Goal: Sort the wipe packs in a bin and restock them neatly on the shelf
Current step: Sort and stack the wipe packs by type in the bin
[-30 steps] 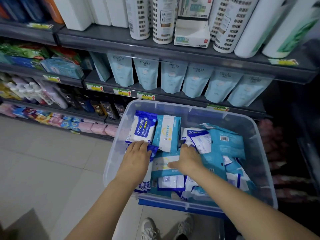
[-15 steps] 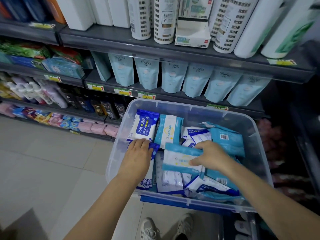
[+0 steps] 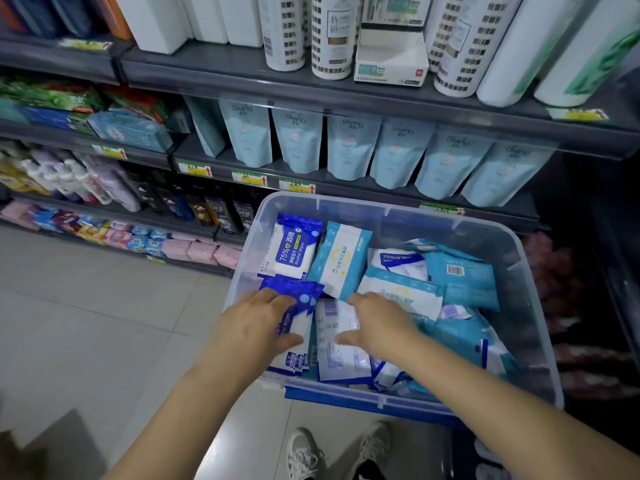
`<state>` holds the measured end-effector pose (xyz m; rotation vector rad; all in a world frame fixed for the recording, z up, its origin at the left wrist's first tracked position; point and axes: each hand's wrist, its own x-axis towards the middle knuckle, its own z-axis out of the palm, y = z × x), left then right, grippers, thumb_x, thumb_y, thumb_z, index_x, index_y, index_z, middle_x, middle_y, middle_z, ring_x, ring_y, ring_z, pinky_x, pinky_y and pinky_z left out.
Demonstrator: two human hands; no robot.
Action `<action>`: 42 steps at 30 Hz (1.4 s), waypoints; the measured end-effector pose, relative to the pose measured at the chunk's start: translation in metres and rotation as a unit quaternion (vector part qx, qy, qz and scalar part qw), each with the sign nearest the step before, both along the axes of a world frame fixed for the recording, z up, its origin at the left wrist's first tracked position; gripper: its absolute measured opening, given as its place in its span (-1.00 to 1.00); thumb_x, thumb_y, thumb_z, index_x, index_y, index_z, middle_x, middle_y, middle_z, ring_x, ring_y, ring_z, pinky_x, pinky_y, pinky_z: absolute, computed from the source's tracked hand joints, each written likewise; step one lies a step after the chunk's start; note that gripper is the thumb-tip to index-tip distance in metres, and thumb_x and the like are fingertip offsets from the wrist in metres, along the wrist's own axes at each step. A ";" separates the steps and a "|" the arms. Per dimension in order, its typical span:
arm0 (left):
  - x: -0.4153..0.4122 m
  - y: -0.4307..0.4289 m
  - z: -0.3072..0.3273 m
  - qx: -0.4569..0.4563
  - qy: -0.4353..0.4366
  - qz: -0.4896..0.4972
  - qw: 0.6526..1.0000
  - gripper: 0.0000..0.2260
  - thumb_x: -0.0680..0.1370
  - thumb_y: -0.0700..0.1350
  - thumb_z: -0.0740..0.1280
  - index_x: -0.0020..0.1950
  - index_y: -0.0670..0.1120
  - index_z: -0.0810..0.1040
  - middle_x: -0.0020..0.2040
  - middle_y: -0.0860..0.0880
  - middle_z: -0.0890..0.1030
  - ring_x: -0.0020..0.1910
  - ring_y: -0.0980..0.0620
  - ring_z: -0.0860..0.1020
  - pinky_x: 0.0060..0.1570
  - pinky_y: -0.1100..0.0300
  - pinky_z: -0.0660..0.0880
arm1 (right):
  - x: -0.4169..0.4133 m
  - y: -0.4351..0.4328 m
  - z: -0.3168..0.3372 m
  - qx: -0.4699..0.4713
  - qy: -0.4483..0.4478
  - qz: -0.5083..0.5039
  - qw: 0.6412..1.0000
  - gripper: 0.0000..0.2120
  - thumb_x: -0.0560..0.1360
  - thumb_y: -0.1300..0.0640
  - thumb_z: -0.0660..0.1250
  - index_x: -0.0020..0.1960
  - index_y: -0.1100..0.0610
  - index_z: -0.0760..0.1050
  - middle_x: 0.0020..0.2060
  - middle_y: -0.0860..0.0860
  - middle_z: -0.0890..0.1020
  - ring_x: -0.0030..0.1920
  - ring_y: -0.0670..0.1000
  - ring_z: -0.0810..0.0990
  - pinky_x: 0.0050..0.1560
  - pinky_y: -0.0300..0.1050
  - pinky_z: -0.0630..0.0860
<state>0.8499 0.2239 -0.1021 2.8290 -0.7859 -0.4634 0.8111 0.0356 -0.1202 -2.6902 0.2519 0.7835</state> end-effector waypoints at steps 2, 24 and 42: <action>-0.004 0.006 -0.001 -0.005 0.029 0.008 1.000 -0.46 0.49 0.21 0.32 0.42 0.11 0.31 0.34 0.10 0.38 0.31 0.09 0.35 0.16 0.19 0.43 | -0.002 0.011 -0.012 0.023 0.027 -0.063 0.997 -0.30 0.41 -0.10 0.43 0.40 0.10 0.19 0.28 0.11 0.35 0.24 0.13 0.43 0.16 0.00 0.45; -0.013 -0.040 0.009 -0.350 0.195 0.156 0.903 -0.56 0.43 0.11 0.38 0.27 0.01 0.50 0.10 0.16 0.58 0.02 0.28 0.54 -0.01 0.42 0.48 | -0.017 -0.054 0.074 0.438 -0.148 -0.291 0.838 -0.76 0.42 0.41 0.38 -0.11 0.08 0.53 -0.19 -0.06 0.65 -0.22 -0.12 0.62 -0.19 -0.23 0.57; -0.008 -0.079 0.024 -0.527 0.509 0.328 0.595 -0.89 0.56 -0.27 0.27 0.02 -0.16 0.56 -0.10 -0.11 0.70 -0.19 0.02 0.68 -0.29 0.20 0.62 | -0.039 -0.094 0.044 0.196 -0.288 -0.172 0.921 -0.69 0.31 0.25 0.53 0.00 0.01 0.61 -0.08 -0.08 0.58 -0.07 -0.08 0.56 0.10 -0.16 0.50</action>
